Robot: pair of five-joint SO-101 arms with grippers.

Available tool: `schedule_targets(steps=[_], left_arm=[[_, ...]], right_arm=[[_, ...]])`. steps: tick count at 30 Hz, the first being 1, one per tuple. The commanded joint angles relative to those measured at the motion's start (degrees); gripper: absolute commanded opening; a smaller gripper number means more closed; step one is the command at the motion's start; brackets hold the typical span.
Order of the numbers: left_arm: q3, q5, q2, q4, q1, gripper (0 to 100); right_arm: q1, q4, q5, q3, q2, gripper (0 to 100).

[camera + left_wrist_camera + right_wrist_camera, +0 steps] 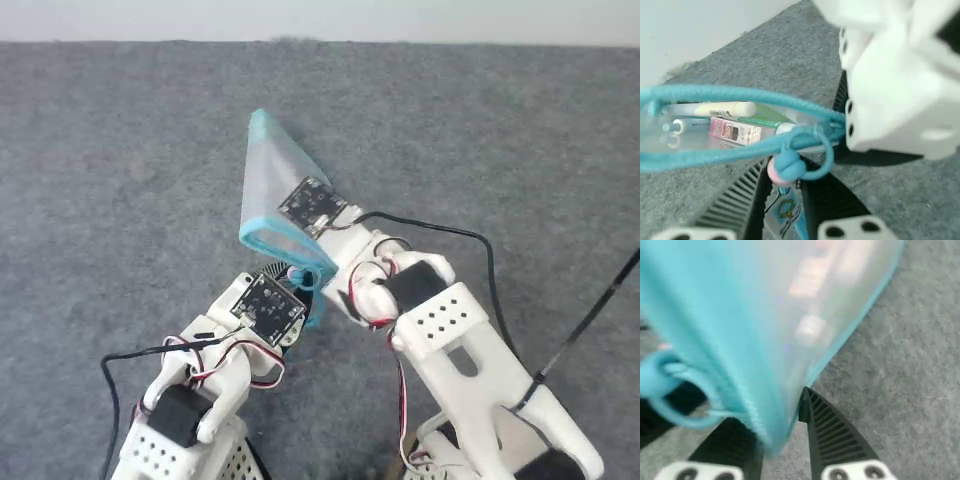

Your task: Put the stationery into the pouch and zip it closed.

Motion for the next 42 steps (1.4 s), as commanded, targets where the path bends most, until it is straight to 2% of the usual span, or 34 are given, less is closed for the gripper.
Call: schedule_targets(steps=[1, 5, 14, 19, 22, 31, 34, 42], left_arm=[[-2.07, -0.62, 0.53, -2.02, -4.66, 1], [-3.65, -0.62, 0.53, -1.93, -10.11, 1], [-3.91, -0.35, 0.53, -4.04, -17.05, 1], [-3.56, -0.35, 0.62, -4.04, -15.82, 1], [-3.56, -0.35, 0.62, -3.96, -15.38, 1], [-3.56, -0.35, 0.62, -4.04, -15.38, 1], [-3.56, -0.35, 0.62, -3.96, -15.38, 1], [-3.56, -0.35, 0.62, -3.60, -15.30, 1]], right_arm=[[4.44, -1.89, 3.96, 0.88, -1.01, 0.6], [5.76, -3.56, 5.01, 3.08, -1.01, 0.6], [10.07, -3.74, 5.01, 3.34, -1.01, 0.6], [10.68, -3.82, 4.66, 3.16, -1.80, 0.6], [7.69, -3.82, 5.36, 3.34, -4.18, 1.9], [-5.23, -4.79, 6.68, 6.15, -21.58, 33.4], [-8.04, -6.29, 10.11, 7.38, -21.41, 33.8], [-8.04, -13.93, 10.81, 5.54, -12.88, 33.8]])
